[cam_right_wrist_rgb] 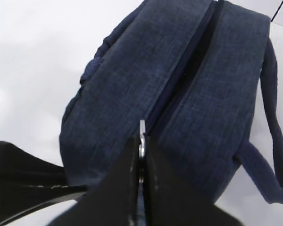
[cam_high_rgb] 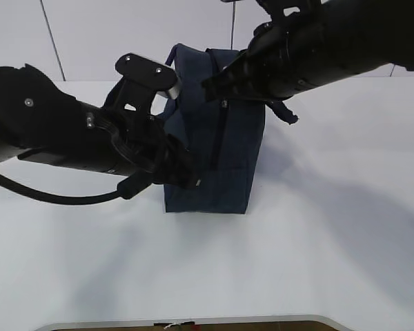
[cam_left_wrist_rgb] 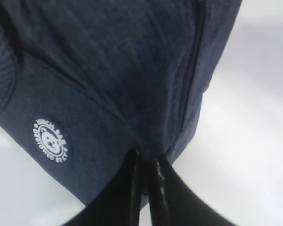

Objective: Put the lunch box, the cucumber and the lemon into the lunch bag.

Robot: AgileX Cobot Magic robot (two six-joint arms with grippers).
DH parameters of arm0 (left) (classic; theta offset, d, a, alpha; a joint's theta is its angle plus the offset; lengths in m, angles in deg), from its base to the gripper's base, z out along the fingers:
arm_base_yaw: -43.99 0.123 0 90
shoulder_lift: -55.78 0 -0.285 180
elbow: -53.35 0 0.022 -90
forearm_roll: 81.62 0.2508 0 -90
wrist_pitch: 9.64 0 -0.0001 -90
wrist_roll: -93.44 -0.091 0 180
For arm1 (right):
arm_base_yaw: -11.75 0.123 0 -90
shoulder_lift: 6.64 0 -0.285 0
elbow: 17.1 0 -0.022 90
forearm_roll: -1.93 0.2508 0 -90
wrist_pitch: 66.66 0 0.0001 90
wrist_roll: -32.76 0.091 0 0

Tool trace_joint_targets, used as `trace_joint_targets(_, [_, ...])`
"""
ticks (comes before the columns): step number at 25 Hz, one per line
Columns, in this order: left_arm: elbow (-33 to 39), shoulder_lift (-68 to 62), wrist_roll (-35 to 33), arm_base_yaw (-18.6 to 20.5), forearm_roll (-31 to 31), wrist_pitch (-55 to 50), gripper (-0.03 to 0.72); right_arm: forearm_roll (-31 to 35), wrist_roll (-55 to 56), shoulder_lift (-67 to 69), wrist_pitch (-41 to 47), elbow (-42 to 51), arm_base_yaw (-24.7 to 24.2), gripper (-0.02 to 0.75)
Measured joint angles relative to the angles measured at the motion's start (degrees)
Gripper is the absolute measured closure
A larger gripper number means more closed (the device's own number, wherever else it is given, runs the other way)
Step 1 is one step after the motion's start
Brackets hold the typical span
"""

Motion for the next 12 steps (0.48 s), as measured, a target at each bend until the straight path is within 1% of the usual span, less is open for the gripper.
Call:
trace_joint_targets(4, [0.0, 0.0, 0.0, 0.0, 0.4, -1.9, 0.699, 0.0, -0.3, 0.0, 0.1, 0.0, 0.0, 0.733])
trace_joint_targets(12, [-0.1, 0.0, 0.0, 0.0, 3.8, -6.0, 0.7, 0.0, -0.4, 0.1, 0.4, -1.3, 0.0, 0.733])
